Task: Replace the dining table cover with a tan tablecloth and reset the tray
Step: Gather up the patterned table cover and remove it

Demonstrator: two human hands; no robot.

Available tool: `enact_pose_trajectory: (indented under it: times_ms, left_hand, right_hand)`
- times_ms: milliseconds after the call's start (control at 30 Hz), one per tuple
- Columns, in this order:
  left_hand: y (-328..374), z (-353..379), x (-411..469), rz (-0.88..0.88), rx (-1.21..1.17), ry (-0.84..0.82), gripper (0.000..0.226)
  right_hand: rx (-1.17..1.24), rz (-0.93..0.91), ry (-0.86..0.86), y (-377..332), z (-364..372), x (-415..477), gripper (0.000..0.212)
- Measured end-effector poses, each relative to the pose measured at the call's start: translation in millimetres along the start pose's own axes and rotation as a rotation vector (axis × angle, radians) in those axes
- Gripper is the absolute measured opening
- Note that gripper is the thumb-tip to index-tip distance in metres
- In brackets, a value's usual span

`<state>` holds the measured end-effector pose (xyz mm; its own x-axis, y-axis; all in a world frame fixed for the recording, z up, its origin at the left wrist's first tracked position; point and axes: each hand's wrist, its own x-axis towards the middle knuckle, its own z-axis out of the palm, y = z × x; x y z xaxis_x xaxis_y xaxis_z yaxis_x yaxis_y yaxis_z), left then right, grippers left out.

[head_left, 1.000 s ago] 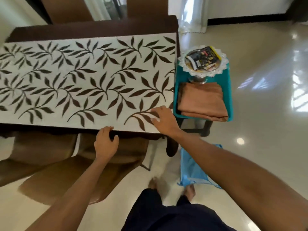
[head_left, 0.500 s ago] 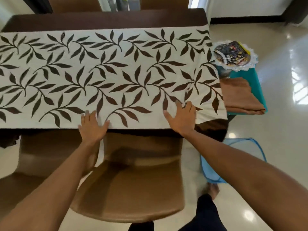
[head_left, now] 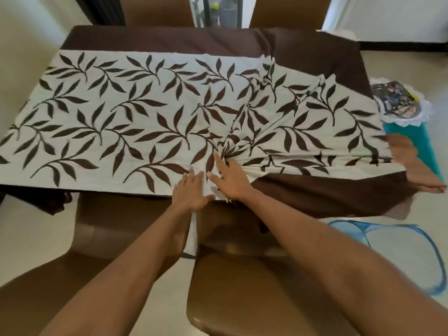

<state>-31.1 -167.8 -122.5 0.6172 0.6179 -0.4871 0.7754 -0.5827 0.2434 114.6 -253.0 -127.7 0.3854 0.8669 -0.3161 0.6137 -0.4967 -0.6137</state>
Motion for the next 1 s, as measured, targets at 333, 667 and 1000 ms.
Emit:
enact_pose_trajectory:
  times_ms: [333,667,1000]
  left_hand:
    - [-61,-48,1,-0.018,-0.615,0.228,0.029]
    - [-277,-115,48,-0.332,-0.147,0.422,0.069]
    - [-329,-131,70,-0.259,-0.156,0.609,0.022]
  right_hand:
    - [-0.088,0.231,0.407,13,-3,26,0.074]
    - [-0.192,0.424,0.327,-31,15,66,0.107]
    - [-0.241,0.421,0.255,-83,49,94,0.116]
